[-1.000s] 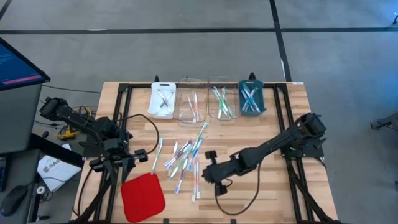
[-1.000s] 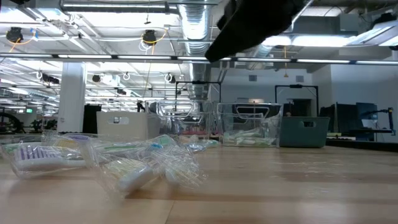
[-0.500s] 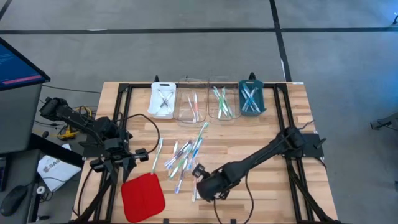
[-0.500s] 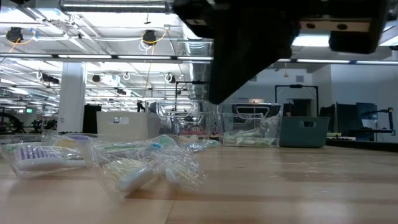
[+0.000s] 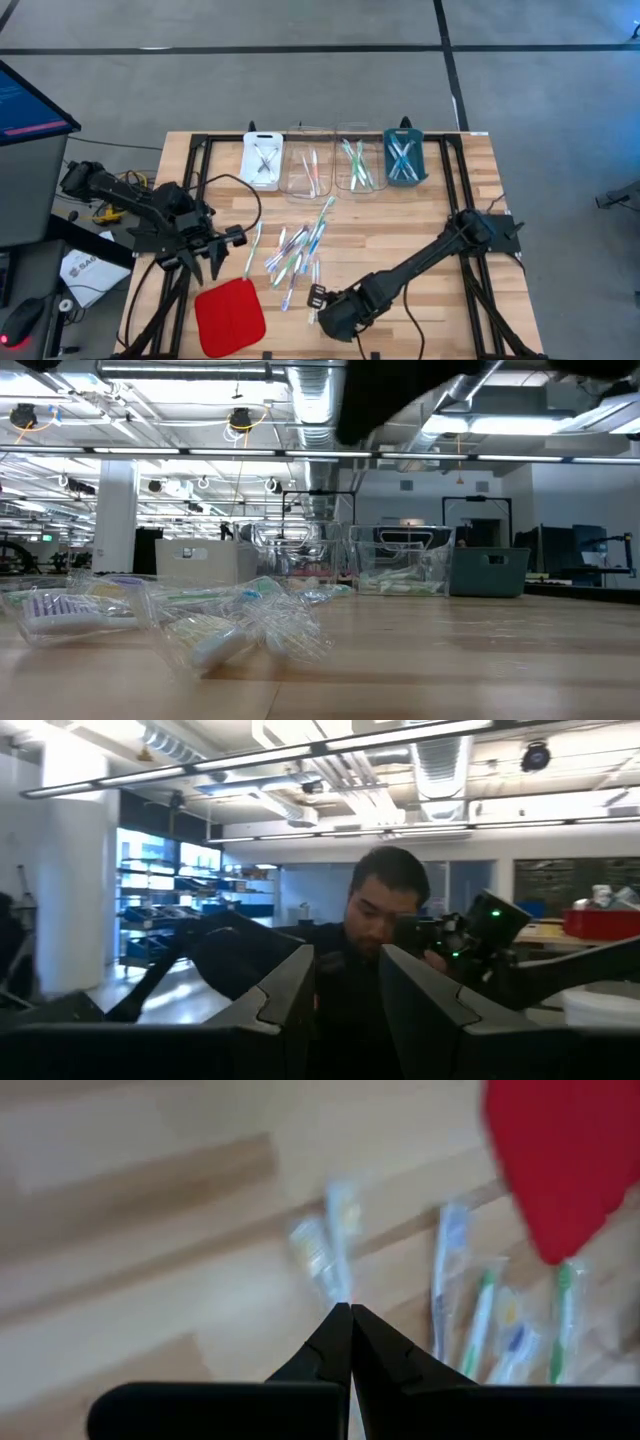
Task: Pick & Place Toothbrushes
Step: Put the orange toothbrush into the left transparent bin
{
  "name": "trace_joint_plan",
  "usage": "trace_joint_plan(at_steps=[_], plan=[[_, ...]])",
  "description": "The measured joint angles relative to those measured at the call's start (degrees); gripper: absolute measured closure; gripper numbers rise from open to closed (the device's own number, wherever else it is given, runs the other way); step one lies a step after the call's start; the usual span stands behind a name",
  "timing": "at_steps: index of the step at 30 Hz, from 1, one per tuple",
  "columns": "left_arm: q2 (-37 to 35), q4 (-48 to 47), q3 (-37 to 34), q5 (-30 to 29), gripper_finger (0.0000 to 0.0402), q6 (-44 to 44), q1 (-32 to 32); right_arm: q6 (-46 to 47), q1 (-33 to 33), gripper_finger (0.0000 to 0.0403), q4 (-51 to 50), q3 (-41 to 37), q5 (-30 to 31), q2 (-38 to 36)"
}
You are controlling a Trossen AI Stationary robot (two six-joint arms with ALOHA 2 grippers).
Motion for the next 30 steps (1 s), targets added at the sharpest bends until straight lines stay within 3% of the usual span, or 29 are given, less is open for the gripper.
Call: trace_joint_plan(at_steps=[6, 12, 22, 30], plan=[[0.0, -0.9, 0.0, 0.0, 0.0293, 0.0, 3.1, -1.7, -5.1, 0.0403, -5.9, -0.5, -7.1, 0.0], [0.0, -5.0, 0.0, 0.2, 0.0293, -0.3, 6.6, -11.5, -9.8, 0.0387, -5.0, -0.5, -13.3, 0.0], [0.0, -7.9, -5.9, 0.3, 0.0293, -0.4, 7.8, -12.7, -13.8, 0.0318, -5.2, -0.5, -15.1, 0.0], [0.0, -7.7, -6.7, -1.5, 0.0293, -0.7, 6.1, -15.1, -14.4, 0.0264, -3.1, -3.3, -17.6, 0.0]])
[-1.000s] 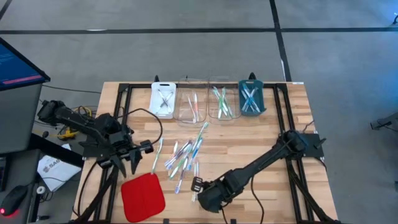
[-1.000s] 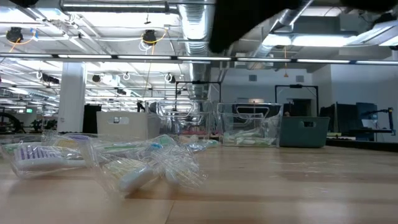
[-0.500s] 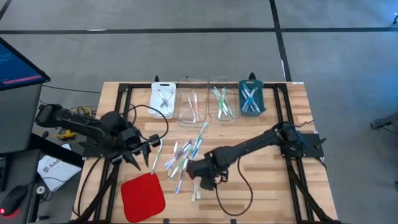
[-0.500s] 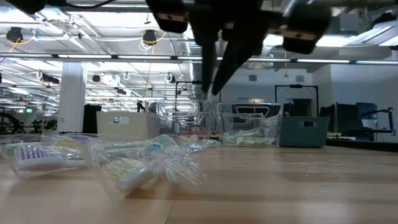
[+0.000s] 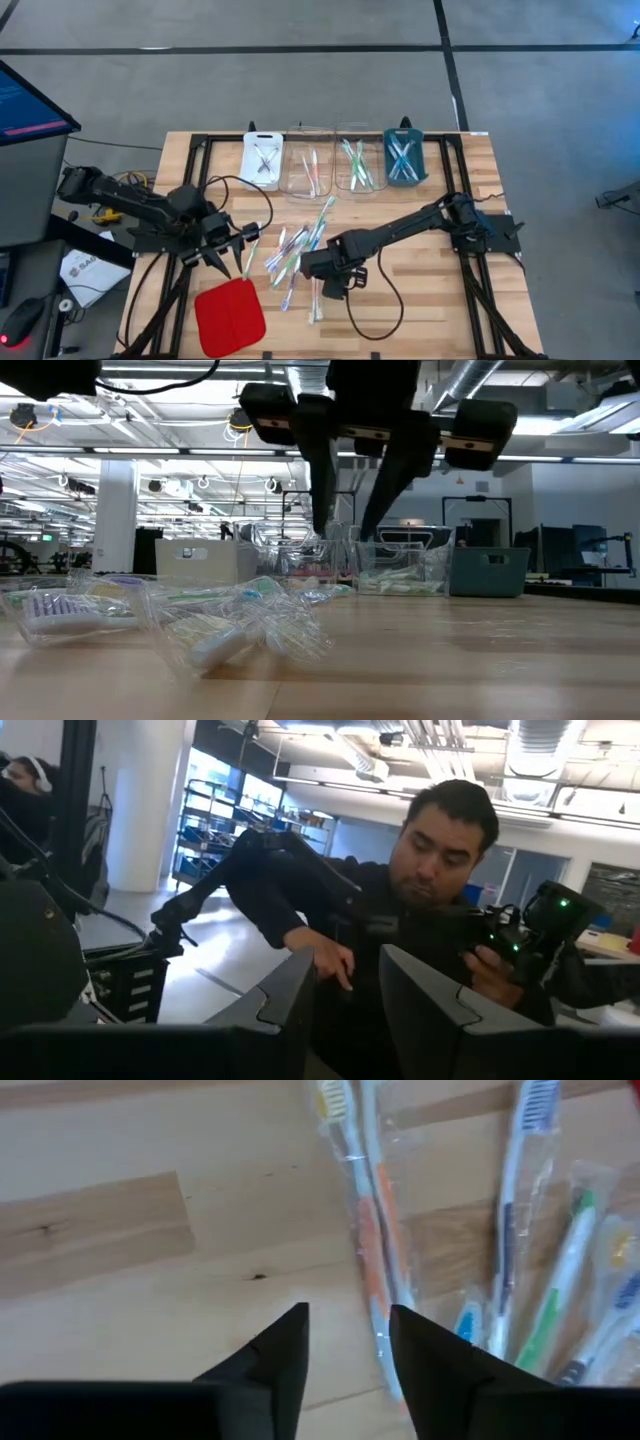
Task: Pick & Place Toothbrushes
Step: Put the orange toothbrush into the left transparent bin
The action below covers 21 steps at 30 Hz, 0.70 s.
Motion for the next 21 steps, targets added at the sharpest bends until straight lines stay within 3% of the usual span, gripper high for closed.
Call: trace_joint_plan(at_steps=[8, 15, 21], plan=[[0.0, -0.1, 0.0, -0.5, 0.0293, 0.3, 0.0, -1.6, -1.0, 0.0244, 1.8, 0.1, -0.7, 0.0], [0.0, -0.2, 0.0, -0.4, 0.0293, 0.4, 0.0, -1.7, -2.0, 0.0244, 4.7, 0.3, -6.9, 3.1], [0.0, -0.2, 0.0, -0.4, 0.0293, 0.5, 0.2, -2.3, -2.4, 0.0244, 5.1, 0.2, -8.1, 3.4]])
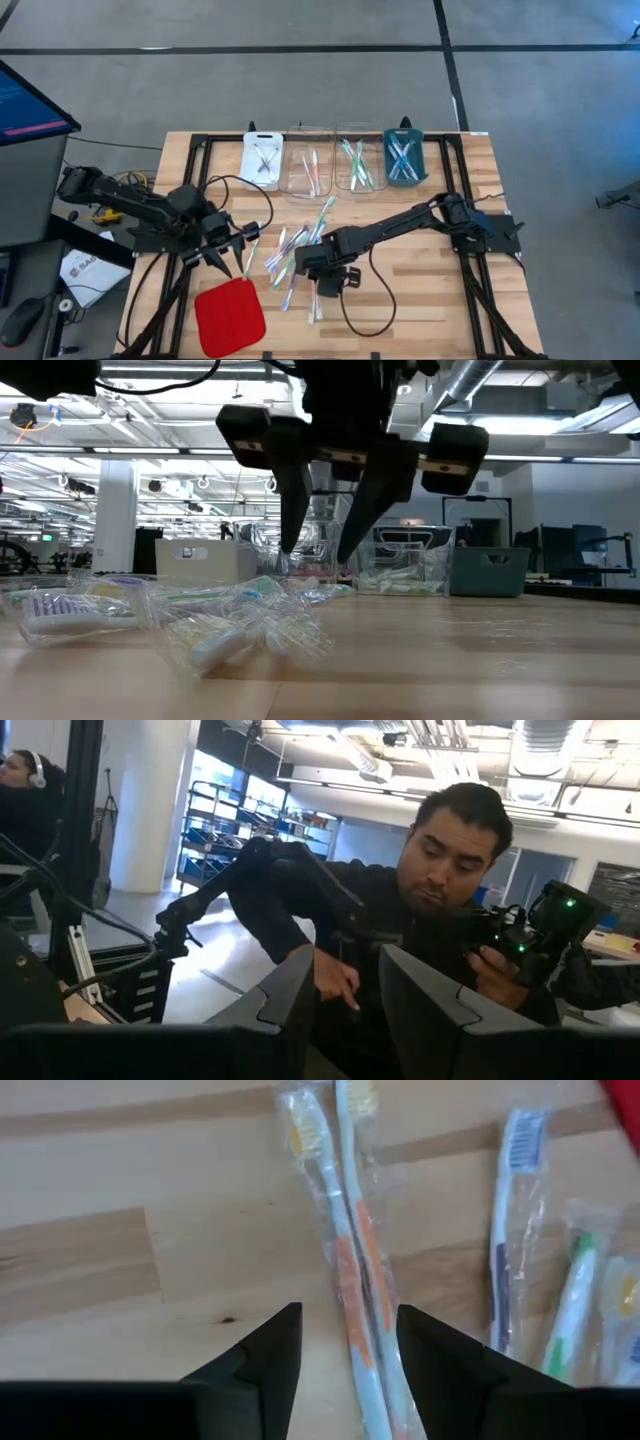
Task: Pick & Place Toothbrushes
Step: Put the orange toothbrush into the left transparent bin
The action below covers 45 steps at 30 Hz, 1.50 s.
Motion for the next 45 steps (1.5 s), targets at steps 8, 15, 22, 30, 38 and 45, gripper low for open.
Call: trace_joint_plan(at_steps=[8, 15, 22, 30, 38, 45], plan=[[0.0, 0.0, 0.0, 0.0, 0.0293, 0.0, 0.0, -0.8, -0.8, 0.0244, 1.7, -0.1, -5.1, 3.1], [0.0, 0.0, -2.1, -2.2, 0.0293, 0.0, -0.7, -0.9, -1.3, 0.0244, 3.6, -0.1, -6.0, 3.1], [0.0, 0.1, -2.5, -4.1, 0.0293, -0.1, -2.0, 1.1, -2.4, 0.0244, 4.5, -0.1, -7.1, 3.1], [0.0, 0.5, -2.5, -4.1, 0.0293, 0.0, -3.3, 4.0, -2.6, 0.0244, 8.4, -3.3, -9.2, 3.1], [0.0, 0.5, -2.5, -4.3, 0.0293, 0.0, -3.3, 5.5, -2.4, 0.0244, 8.7, -4.5, -10.1, 3.1], [0.0, 0.4, -2.5, -4.6, 0.0293, 1.4, -3.3, 7.2, -1.7, 0.025, 8.2, -6.5, -10.4, 3.1]])
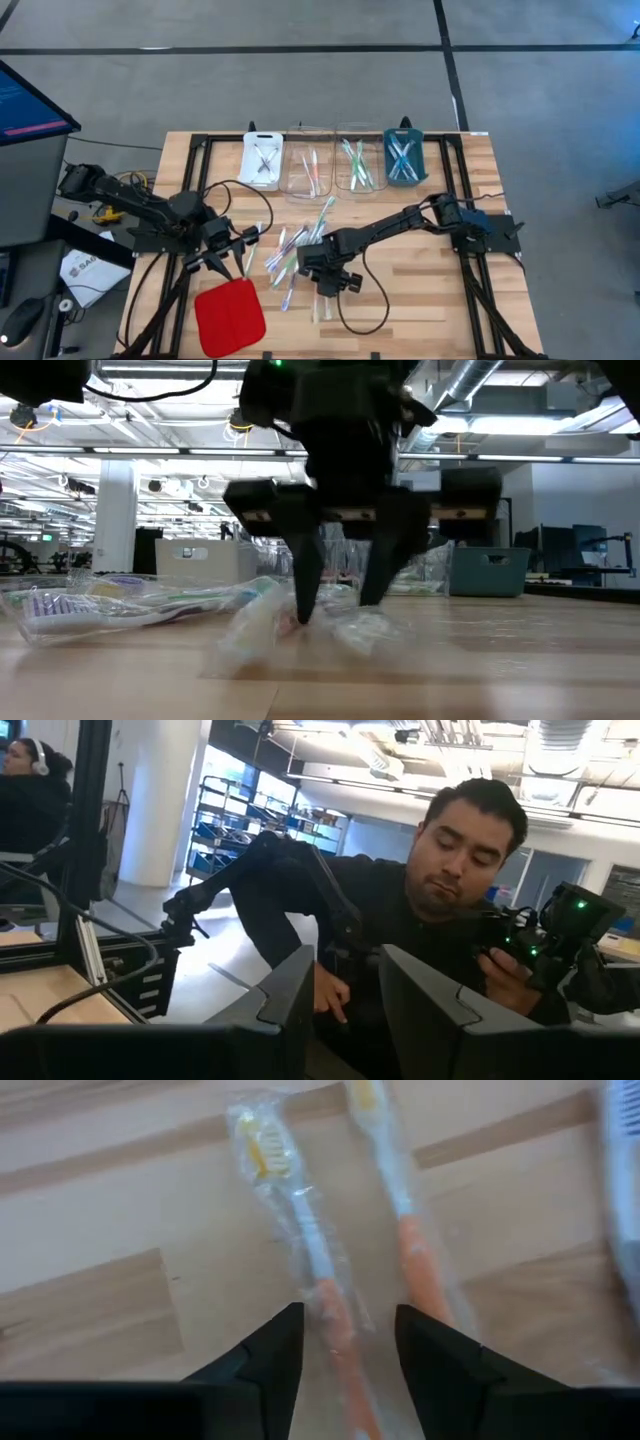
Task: Pick & Place Toothbrushes
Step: Put the orange toothbrush into the left transparent bin
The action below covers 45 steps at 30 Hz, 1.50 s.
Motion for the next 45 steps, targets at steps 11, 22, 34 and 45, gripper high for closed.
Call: trace_joint_plan(at_steps=[11, 22, 34, 45], plan=[[0.0, 0.0, 0.0, -1.0, 0.0293, 0.0, 0.0, 5.0, -0.8, 0.0282, 2.0, -1.7, 0.2, -0.2], [0.0, 0.0, 0.0, -1.0, 0.0293, -0.3, 0.0, 6.2, -0.9, 0.0386, 0.5, -1.8, 2.4, -0.2], [0.0, 0.2, 0.0, -1.0, 0.0293, -0.5, 0.0, 22.7, -0.7, 0.0396, -1.5, -1.7, 6.5, -1.5], [0.0, 1.2, 0.0, -1.0, 0.0293, -0.5, -1.2, 39.0, -6.3, 0.0402, -10.8, 8.8, 13.0, -5.5]])
